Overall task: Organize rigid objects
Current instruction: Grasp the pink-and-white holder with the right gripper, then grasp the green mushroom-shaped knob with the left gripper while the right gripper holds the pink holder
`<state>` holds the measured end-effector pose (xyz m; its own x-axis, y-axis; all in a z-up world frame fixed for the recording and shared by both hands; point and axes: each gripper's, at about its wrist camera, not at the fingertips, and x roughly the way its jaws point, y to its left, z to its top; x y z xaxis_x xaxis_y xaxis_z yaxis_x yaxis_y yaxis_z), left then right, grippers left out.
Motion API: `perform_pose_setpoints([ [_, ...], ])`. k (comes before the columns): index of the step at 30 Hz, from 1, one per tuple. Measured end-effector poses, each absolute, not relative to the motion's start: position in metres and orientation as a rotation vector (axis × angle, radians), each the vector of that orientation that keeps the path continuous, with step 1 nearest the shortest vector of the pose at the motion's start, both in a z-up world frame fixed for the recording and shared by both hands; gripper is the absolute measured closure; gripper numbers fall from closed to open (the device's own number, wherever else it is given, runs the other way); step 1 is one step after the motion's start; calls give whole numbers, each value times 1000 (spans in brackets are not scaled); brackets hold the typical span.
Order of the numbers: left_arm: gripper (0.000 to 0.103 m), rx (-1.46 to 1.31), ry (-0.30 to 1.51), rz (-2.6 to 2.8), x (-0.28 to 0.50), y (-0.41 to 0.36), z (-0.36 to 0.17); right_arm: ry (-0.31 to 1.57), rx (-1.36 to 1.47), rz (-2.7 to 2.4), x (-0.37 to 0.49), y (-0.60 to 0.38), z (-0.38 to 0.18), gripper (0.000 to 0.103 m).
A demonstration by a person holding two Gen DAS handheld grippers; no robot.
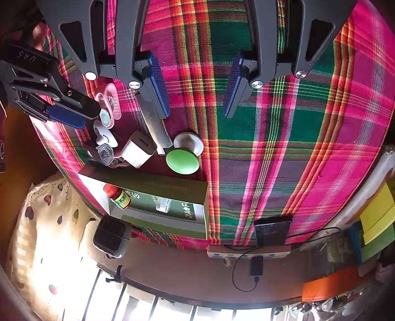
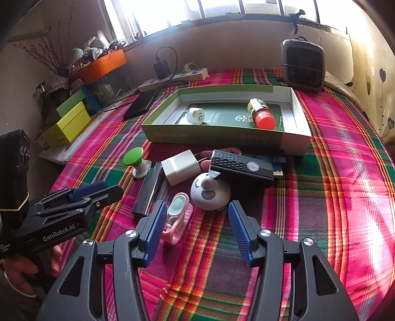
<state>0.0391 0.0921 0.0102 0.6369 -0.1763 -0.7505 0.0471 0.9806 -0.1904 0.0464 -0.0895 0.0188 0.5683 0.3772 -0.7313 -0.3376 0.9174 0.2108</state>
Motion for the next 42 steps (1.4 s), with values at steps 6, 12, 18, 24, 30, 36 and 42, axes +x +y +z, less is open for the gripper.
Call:
perform_pose_setpoints([
  [6, 59, -158, 871, -124, 38, 96, 11, 891, 3, 441, 42, -70, 11, 50],
  [12, 59, -152, 875, -130, 38, 97, 10, 901, -16, 407, 44, -65, 7, 50],
  [18, 59, -150, 884, -138, 42, 96, 8, 907, -33, 369, 45, -65, 3, 50],
  [24, 59, -137, 889, -153, 51, 92, 9, 901, -53, 336, 44, -68, 3, 64],
  [30, 59, -121, 883, -164, 62, 85, 11, 897, -65, 321, 43, -73, 3, 82],
  [36, 59, -95, 881, -172, 73, 77, 12, 899, -66, 331, 41, -78, 4, 85],
  [42, 59, -76, 873, -147, 82, 73, 15, 899, -70, 336, 38, -86, 4, 85],
])
